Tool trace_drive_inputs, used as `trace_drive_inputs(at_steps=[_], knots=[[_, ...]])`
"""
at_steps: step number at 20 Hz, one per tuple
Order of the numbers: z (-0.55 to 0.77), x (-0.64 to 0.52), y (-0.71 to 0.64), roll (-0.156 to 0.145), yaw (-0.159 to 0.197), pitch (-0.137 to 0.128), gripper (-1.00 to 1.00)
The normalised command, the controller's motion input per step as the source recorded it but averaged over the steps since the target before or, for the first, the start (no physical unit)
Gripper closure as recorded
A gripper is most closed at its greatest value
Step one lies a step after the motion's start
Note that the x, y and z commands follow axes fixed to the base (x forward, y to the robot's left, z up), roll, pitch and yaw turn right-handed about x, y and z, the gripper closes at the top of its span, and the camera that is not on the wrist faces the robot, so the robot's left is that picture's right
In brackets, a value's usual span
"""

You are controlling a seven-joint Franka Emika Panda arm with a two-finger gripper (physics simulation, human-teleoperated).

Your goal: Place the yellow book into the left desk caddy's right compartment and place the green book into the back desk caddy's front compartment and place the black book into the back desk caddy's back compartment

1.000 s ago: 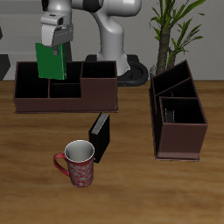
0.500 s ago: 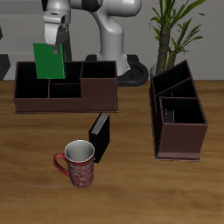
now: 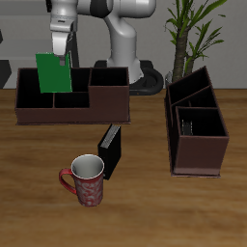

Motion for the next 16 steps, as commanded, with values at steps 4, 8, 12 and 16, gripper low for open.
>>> trace_drive_inputs(at_steps=[4,8,12,16], knots=[[0.03,0.04,0.14,0.040,0.022,-0.002,1.00],[-0.01,0.03,0.26,0.065,-0.037,0.031,1.00],[-0.22,-0.03,0.19,0.067,0.005,0.067,1.00],[-0.09,-0.02,0.09,0.020,-0.040,0.059,1.00]])
